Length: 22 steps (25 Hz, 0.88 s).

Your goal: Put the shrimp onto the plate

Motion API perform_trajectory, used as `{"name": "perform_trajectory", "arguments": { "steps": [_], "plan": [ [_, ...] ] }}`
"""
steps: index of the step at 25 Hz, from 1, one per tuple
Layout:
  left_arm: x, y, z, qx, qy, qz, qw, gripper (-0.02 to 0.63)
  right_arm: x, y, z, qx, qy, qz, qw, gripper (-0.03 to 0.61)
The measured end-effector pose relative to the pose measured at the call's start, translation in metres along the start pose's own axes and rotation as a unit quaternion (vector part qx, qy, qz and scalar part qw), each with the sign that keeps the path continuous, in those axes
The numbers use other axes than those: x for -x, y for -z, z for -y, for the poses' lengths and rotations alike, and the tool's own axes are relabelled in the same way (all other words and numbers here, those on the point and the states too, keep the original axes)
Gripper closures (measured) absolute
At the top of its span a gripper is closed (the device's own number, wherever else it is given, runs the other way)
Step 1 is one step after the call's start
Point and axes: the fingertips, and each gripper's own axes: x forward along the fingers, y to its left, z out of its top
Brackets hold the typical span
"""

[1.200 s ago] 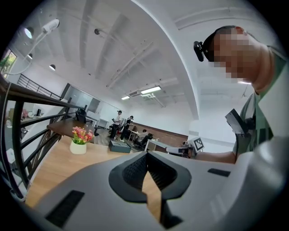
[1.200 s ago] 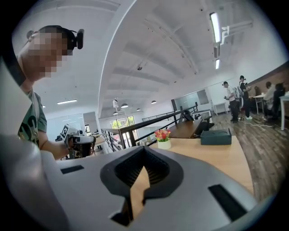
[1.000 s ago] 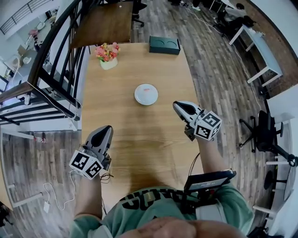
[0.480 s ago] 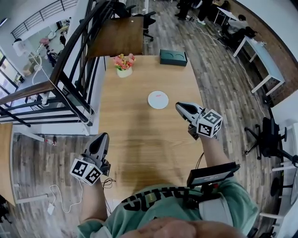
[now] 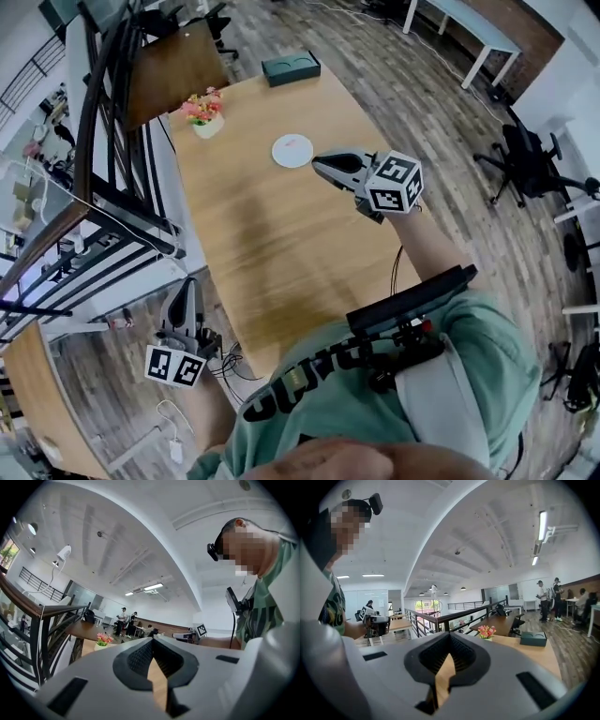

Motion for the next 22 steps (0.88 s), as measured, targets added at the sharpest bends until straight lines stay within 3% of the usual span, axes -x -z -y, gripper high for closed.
{"name": "perform_trajectory", "arguments": {
  "steps": [7, 12, 16, 22],
  "plan": [
    [0.048, -0.008, 0.000, -0.009, 0.009, -0.022, 0.9997, 0.609, -0.003, -0.031, -0.043, 0.007, -0.001, 0.011, 1.000, 0.571],
    [0.045, -0.016, 0.020, -0.008, 0.017, -0.022, 0.9996, 0.609, 0.025, -0.055, -0.050, 0.023, -0.002, 0.027, 0.999, 0.571],
    [0.022, -0.024, 0.060, -0.022, 0.027, -0.019, 0.9992, 0.609, 0.077, -0.059, -0.040, 0.027, 0.002, 0.038, 0.999, 0.571],
    [-0.021, -0.025, 0.160, -0.023, 0.038, 0.006, 0.9990, 0.609, 0.189, -0.051, -0.024, 0.029, -0.015, 0.056, 0.998, 0.571]
  ]
}}
